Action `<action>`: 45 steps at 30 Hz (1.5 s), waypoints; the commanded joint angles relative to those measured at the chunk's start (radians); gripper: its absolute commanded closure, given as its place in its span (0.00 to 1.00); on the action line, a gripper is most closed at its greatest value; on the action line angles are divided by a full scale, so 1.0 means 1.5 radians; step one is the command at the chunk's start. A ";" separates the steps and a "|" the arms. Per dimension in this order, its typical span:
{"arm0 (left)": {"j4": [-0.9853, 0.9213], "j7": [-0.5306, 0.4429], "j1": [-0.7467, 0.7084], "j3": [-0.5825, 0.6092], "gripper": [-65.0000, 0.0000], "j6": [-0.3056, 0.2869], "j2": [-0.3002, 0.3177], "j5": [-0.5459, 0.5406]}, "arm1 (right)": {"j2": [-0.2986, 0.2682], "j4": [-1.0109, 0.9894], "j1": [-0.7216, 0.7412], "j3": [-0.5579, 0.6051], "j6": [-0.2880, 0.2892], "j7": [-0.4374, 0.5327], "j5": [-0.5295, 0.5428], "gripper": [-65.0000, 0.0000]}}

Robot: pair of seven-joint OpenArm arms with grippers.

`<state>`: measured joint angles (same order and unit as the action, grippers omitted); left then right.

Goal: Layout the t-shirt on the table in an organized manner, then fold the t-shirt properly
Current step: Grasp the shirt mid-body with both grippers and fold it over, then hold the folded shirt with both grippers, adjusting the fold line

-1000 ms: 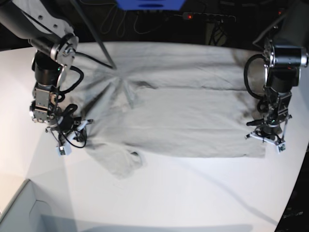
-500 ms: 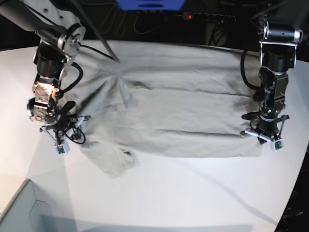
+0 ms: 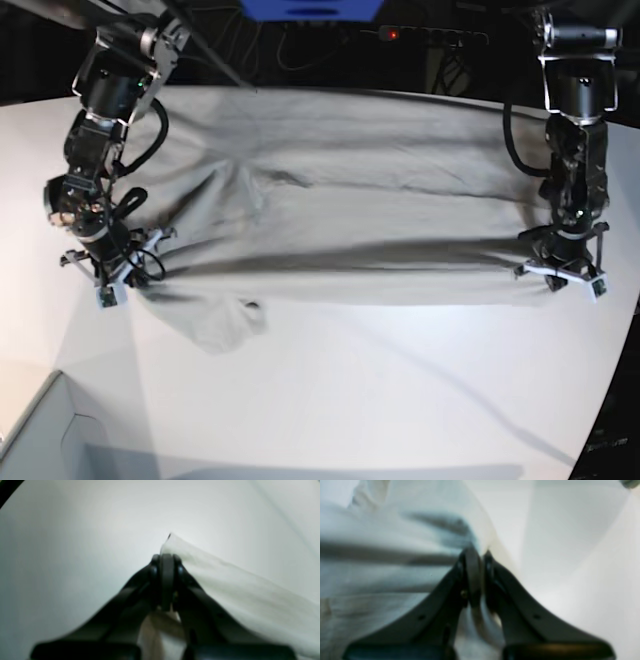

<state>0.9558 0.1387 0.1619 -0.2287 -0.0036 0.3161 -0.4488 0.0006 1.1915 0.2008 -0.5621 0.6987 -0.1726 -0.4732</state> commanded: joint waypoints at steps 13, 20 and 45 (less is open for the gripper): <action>0.105 -0.001 -0.128 -0.042 1.00 0.004 0.008 0.000 | 0.027 0.113 -0.157 0.001 0.000 0.015 0.009 1.00; 0.104 0.003 -0.146 -0.042 0.99 0.003 -0.006 0.000 | 0.028 0.113 -0.177 0.001 0.000 0.015 0.009 1.00; 0.065 0.027 -0.047 -0.063 0.46 0.003 0.008 0.005 | 0.064 0.252 -0.199 0.001 0.000 0.010 0.010 0.53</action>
<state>1.0370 0.1944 0.0799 -0.3180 -0.0025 0.3084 -0.4408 0.0998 1.5513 -0.1059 -0.5610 0.6991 -0.1791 -0.4713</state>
